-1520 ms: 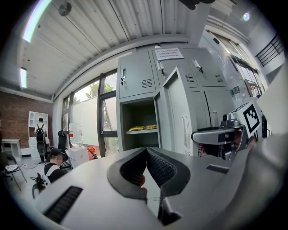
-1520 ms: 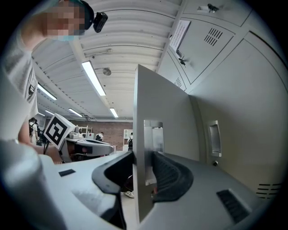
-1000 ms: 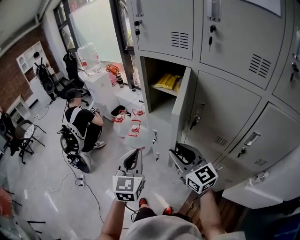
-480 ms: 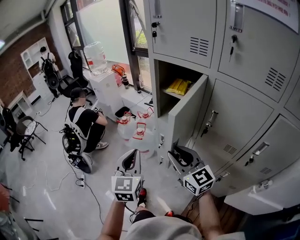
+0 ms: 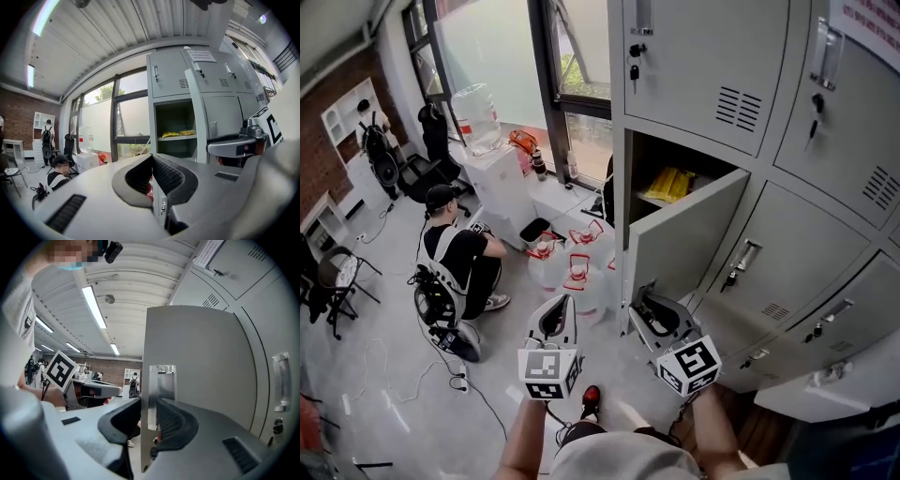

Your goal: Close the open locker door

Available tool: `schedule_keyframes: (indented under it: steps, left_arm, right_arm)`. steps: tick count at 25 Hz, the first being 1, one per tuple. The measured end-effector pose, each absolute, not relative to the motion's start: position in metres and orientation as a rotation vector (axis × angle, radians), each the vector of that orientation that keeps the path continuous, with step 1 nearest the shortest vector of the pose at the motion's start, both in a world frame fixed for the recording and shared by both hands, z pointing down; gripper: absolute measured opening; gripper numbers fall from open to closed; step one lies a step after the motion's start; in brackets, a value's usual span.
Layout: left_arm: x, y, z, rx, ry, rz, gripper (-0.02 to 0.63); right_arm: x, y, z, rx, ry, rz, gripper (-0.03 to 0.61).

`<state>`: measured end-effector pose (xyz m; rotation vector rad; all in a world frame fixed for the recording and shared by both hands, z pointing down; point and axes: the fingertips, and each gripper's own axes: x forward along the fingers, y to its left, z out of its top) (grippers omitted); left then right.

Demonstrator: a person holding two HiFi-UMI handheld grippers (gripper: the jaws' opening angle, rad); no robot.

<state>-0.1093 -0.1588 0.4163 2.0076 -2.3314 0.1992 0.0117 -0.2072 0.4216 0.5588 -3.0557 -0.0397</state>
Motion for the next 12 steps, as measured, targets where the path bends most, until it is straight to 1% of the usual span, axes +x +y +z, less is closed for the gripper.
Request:
schedule_keyframes:
  steps: [12]
  left_arm:
    - [-0.174,-0.234,0.42,2.239,-2.124,0.247,0.021]
  right_arm:
    - [-0.05,-0.268,0.422,0.886,-2.987,-0.003,0.083]
